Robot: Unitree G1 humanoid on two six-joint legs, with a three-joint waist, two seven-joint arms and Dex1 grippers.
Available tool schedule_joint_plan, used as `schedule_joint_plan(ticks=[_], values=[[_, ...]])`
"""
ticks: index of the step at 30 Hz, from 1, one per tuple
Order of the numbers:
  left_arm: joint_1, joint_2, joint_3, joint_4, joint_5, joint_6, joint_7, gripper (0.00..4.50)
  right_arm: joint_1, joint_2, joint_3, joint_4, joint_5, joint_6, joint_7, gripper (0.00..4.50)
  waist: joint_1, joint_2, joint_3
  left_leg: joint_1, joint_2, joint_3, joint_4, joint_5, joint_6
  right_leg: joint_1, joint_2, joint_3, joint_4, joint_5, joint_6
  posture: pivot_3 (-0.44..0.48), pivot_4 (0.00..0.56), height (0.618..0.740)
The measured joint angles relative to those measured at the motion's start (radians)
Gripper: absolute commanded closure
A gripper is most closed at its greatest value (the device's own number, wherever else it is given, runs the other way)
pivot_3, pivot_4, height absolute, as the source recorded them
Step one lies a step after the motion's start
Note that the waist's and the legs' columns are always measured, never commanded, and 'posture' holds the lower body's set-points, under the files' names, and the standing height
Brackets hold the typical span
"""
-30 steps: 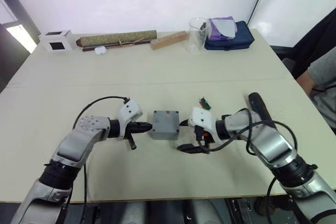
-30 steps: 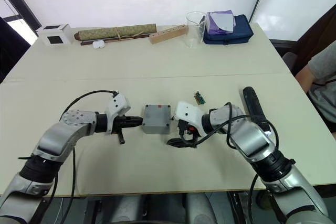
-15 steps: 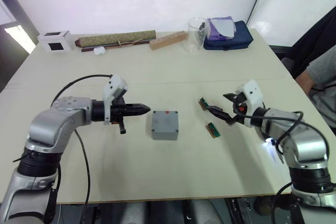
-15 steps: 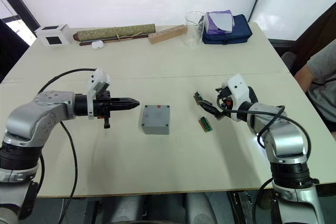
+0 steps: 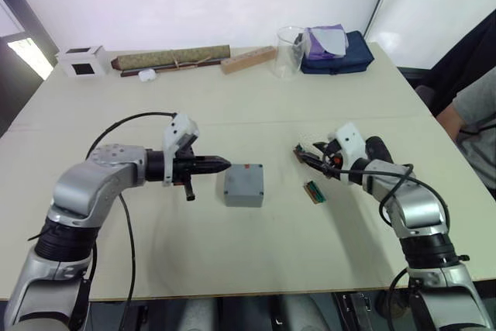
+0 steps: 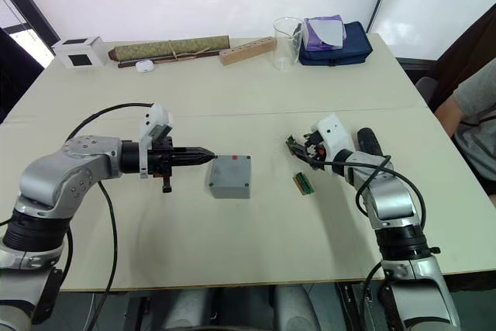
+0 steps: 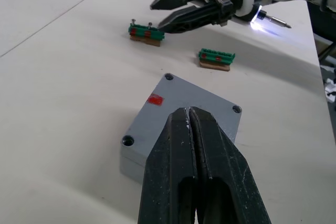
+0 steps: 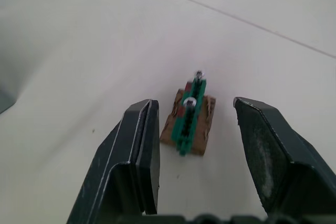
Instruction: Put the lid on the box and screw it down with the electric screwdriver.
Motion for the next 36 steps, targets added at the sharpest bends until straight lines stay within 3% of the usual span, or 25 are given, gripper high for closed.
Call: schedule_joint_plan(ticks=[6,9,13,29,32,36], values=[[0.001,-0.001,-0.006,0.0,0.001,-0.001,0.013,4.5,-0.008,0.012,0.015,0.039,-0.012,-0.023,0.0,2.07,0.0,0.0,0.0,0.0,0.0,0.0,0.0,0.0,0.0,0.0,0.0,0.0,0.0,0.0,0.0,0.0,0.15,0.74],[0.006,-0.001,-0.012,0.0,0.002,-0.006,0.018,4.5,-0.011,0.017,0.015,0.056,-0.013,-0.033,0.0,2.82,-0.001,0.0,0.0,0.0,0.0,0.0,0.0,0.0,0.0,0.0,0.0,0.0,0.0,0.0,0.0,0.0,0.15,0.74],[0.011,-0.002,-0.014,-0.008,0.002,-0.006,0.03,4.5,-0.014,0.022,0.015,0.073,-0.016,-0.04,-0.001,4.42,0.0,0.0,0.0,0.0,0.0,0.0,0.0,0.0,0.0,0.0,0.0,0.0,0.0,0.0,0.0,0.0,0.15,0.74],[0.011,-0.012,-0.015,-0.015,0.001,-0.006,0.036,4.5,-0.026,0.017,0.016,0.066,-0.03,-0.059,0.014,4.42,0.0,0.0,0.0,0.0,0.0,0.0,0.0,0.0,0.0,0.0,0.0,0.0,0.0,0.0,0.0,0.0,0.15,0.74],[0.011,-0.014,-0.016,-0.014,0.002,-0.006,0.036,4.5,-0.014,-0.012,0.016,0.044,-0.035,-0.066,0.029,3.6,0.0,0.0,0.0,0.0,0.0,0.0,0.0,0.0,0.0,0.0,0.0,0.0,0.0,0.0,0.0,0.0,0.15,0.74],[0.011,-0.015,-0.016,-0.014,0.003,-0.006,0.035,4.5,-0.007,-0.02,0.017,0.042,-0.039,-0.071,0.047,1.93,-0.001,0.0,0.0,0.0,0.0,0.0,0.0,0.0,0.0,0.0,0.0,0.0,0.0,0.0,0.0,0.0,0.15,0.74]])
